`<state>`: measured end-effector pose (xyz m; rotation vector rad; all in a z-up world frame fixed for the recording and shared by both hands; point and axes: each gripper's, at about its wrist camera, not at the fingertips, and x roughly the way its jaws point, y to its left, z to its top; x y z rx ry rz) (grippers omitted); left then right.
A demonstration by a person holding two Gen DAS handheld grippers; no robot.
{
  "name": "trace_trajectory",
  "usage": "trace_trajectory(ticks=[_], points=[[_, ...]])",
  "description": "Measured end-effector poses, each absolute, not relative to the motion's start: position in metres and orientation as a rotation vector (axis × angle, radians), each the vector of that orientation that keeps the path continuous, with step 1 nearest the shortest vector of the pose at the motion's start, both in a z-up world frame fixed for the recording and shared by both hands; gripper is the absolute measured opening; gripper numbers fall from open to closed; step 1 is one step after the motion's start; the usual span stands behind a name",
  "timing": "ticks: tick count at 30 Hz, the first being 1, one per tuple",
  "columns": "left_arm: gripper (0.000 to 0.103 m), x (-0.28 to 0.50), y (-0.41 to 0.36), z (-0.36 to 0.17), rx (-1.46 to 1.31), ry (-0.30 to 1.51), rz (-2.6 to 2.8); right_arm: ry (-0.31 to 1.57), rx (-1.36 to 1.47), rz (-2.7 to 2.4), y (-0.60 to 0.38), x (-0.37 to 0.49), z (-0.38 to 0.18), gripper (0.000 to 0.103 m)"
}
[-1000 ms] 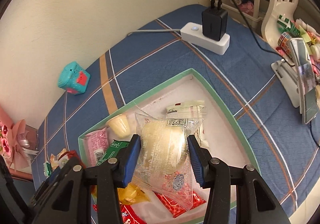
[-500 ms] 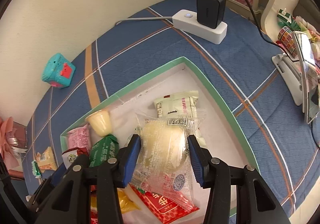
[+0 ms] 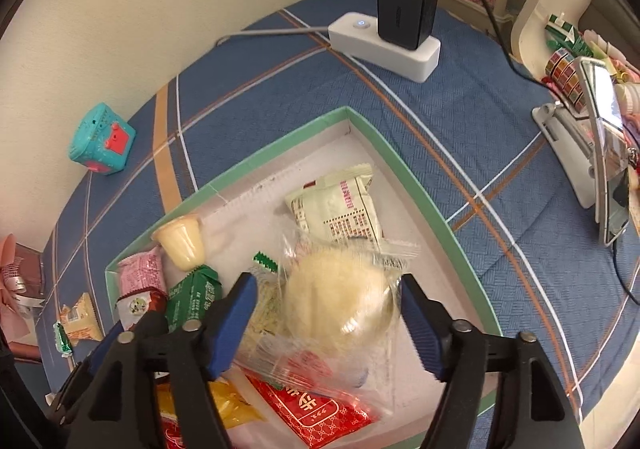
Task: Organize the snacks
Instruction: 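Open the right tool to drop the bun while the left tool releases the red packet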
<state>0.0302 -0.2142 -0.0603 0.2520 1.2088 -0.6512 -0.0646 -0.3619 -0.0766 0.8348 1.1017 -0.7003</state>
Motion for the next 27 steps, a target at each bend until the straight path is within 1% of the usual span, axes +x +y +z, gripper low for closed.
trace_trajectory(ticks=[2,6,9,12,14,21,24,27], points=[[0.075,0.03,-0.214,-0.055,0.255,1.206,-0.641,1.085,0.828,-0.707,-0.362,-0.066,-0.072,0.093],[0.077,0.032,-0.208,-0.041,0.252,1.183,-0.603,1.05,0.811,-0.705,-0.361,-0.066,-0.061,0.102],[0.078,0.036,-0.201,-0.031,0.285,1.124,-0.533,1.03,0.799,-0.715,-0.359,-0.066,-0.052,0.102],[0.079,0.044,-0.191,-0.026,0.266,1.108,-0.486,1.021,0.782,-0.723,-0.358,-0.066,-0.045,0.102],[0.088,0.05,-0.183,-0.024,0.246,1.102,-0.457,1.019,0.766,-0.719,-0.356,-0.065,-0.04,0.102],[0.089,0.067,-0.156,-0.015,0.211,1.084,-0.389,1.009,0.718,-0.679,-0.34,-0.054,-0.026,0.102],[0.096,0.074,-0.144,-0.014,0.183,1.09,-0.368,1.009,0.705,-0.645,-0.331,-0.046,-0.023,0.103],[0.097,0.08,-0.133,-0.014,0.164,1.102,-0.338,1.01,0.683,-0.619,-0.32,-0.039,-0.019,0.103]])
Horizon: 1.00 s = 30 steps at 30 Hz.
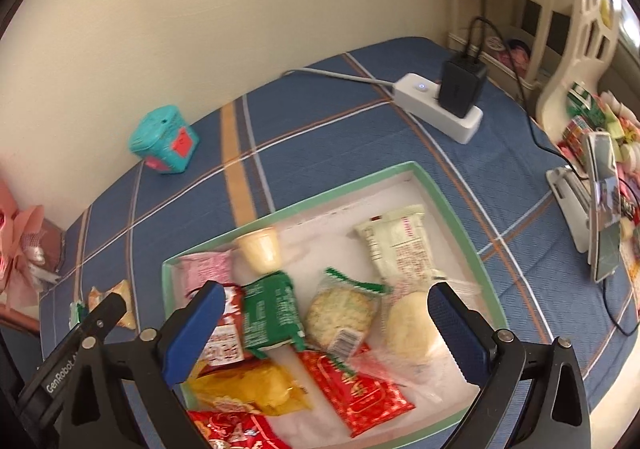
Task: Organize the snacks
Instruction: 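Open the right tool to drop the bun while the left tool releases the red packet, then move both tools back to the wafer bar and green packet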
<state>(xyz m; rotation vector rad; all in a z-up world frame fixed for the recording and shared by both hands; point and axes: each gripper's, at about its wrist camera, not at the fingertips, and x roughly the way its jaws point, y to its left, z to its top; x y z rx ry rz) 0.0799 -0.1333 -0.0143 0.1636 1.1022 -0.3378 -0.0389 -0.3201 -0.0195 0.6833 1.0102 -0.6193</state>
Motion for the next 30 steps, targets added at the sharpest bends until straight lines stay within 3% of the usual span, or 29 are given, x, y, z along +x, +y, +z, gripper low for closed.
trace_trajectory(ticks=[30], points=[[0.097,0.122,0.042,-0.007,0.017,1.112,-0.042,1.067,0.532,-0.374,-0.205,0.033,-0.013,0.103]])
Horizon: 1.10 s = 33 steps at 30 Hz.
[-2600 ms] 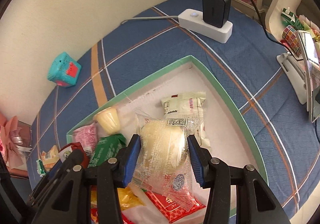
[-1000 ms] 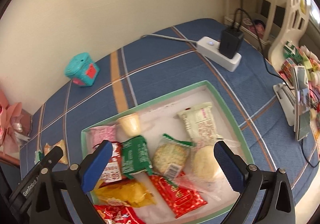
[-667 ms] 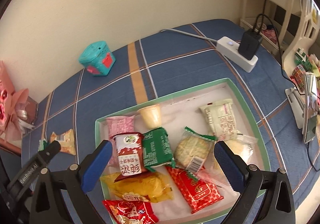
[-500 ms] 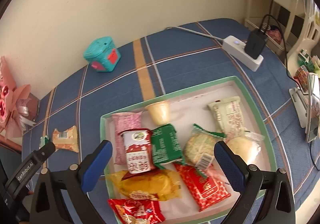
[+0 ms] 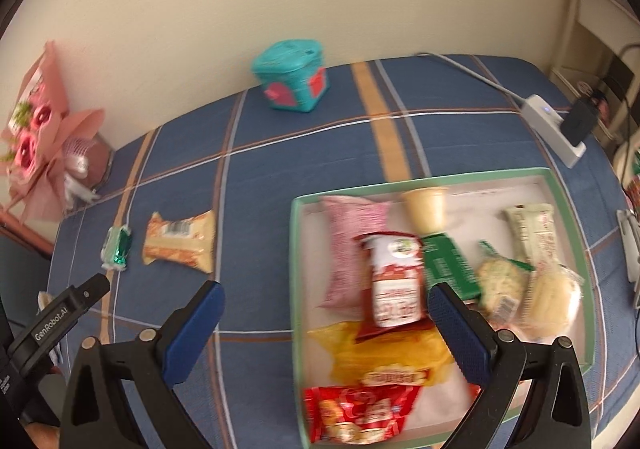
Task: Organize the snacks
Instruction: 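Move both tools back to the wafer bar and green packet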
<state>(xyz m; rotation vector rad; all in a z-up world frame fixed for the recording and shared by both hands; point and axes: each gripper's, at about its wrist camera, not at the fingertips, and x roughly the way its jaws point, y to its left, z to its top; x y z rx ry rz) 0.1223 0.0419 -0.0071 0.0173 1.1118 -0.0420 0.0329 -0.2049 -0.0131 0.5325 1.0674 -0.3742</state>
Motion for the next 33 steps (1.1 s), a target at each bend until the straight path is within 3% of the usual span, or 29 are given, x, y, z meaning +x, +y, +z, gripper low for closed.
trace_trajectory(ticks=[17,28,33], points=[[0.097,0.138,0.074,-0.007,-0.001,1.121,-0.043,1.125,0.376,-0.26,-0.138,0.073,-0.022,0.103],[0.097,0.185,0.099,-0.012,0.142,1.057,-0.088,1.026,0.511,-0.206,-0.125,0.118,-0.026,0.103],[0.097,0.214,0.11,-0.02,0.081,1.084,-0.141,1.056,0.591,-0.175,-0.114,0.149,-0.048,0.103]])
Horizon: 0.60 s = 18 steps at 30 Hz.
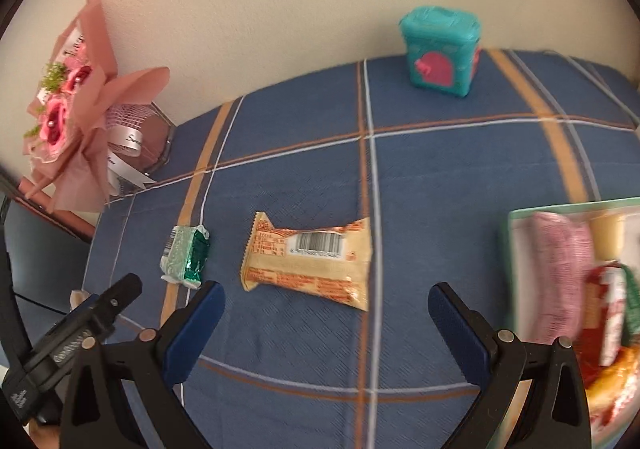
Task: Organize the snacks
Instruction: 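Move both tools back to the wafer bar and green packet, then grasp the yellow wafer bar with the right tool while the left tool grasps the green packet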
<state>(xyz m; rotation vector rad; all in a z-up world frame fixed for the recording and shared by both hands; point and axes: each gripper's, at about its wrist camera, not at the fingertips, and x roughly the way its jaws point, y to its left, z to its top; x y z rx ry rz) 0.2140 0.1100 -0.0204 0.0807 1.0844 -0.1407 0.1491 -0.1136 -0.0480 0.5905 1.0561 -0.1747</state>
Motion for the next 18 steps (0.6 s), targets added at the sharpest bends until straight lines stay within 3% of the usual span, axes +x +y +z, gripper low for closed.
trace_trajectory(ticks=[13,15,16,18], points=[[0.092,0.254,0.085,-0.062,0.079,1.179,-0.231,1.117,0.548,-0.199,-0.088,0.197,-0.085,0.103],[0.084,0.256,0.083,-0.068,0.072,1.184,-0.243,1.115,0.546,-0.207,-0.087,0.199,-0.087,0.103],[0.075,0.257,0.083,-0.07,0.074,1.189,-0.241,1.115,0.543,-0.21,-0.088,0.199,-0.088,0.102],[0.067,0.258,0.082,-0.074,0.071,1.205,-0.232,1.109,0.543,-0.221,-0.088,0.199,-0.089,0.091]])
